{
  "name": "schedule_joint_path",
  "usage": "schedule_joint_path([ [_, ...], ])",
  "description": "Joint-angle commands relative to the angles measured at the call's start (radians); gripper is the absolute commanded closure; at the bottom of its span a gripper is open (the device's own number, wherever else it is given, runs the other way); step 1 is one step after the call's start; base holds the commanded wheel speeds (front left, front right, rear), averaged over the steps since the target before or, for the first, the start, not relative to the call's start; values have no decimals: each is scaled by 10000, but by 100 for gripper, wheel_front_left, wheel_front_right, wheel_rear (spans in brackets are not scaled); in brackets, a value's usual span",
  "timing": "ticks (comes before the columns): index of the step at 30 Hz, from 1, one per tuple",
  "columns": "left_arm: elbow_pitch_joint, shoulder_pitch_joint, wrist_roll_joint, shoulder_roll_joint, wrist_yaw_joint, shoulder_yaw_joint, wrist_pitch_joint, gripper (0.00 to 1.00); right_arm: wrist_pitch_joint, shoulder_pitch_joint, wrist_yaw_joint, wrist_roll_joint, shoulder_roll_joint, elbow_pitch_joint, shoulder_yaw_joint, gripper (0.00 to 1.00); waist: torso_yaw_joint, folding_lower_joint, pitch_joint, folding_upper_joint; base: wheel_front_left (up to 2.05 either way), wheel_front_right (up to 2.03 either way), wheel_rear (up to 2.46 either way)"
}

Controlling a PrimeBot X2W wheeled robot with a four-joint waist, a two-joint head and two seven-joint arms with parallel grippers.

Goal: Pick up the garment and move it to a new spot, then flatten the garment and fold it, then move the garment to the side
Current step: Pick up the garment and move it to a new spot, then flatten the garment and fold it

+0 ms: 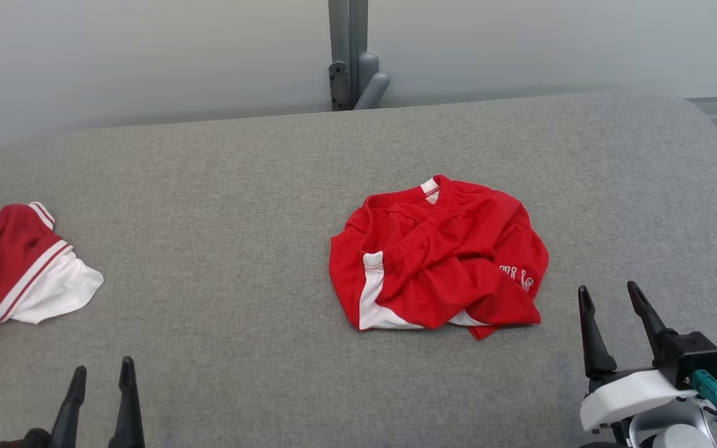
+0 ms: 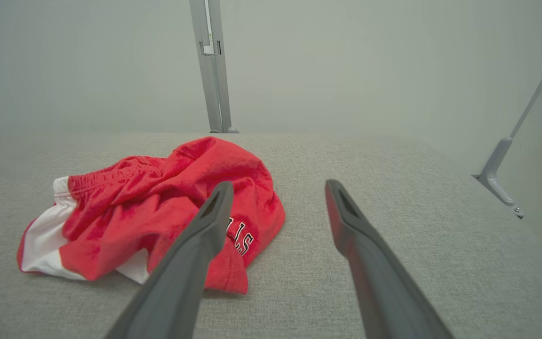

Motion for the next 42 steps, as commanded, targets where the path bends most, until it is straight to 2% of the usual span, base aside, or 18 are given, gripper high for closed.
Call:
schedule_joint_path([
  [1,145,158,225,-94,-56,-26,-3,0,-39,162,-7,-89,-27,88,-26,0,-141,1,-60,1,0,0,0],
  [6,543,169,799,-246,-117,-155,-3,0,-39,247,-7,-81,-30,439,-85,0,-371,1,-148,1,0,0,0],
  [13,574,-43,783,-32,-114,-737,-4,0,-39,227,-7,-11,-30,657,-44,0,-432,1,-184,1,0,0,0],
  [42,610,-239,757,186,-118,-1010,-4,0,-39,72,-7,205,-31,661,323,0,-304,1,-164,1,0,0,0],
])
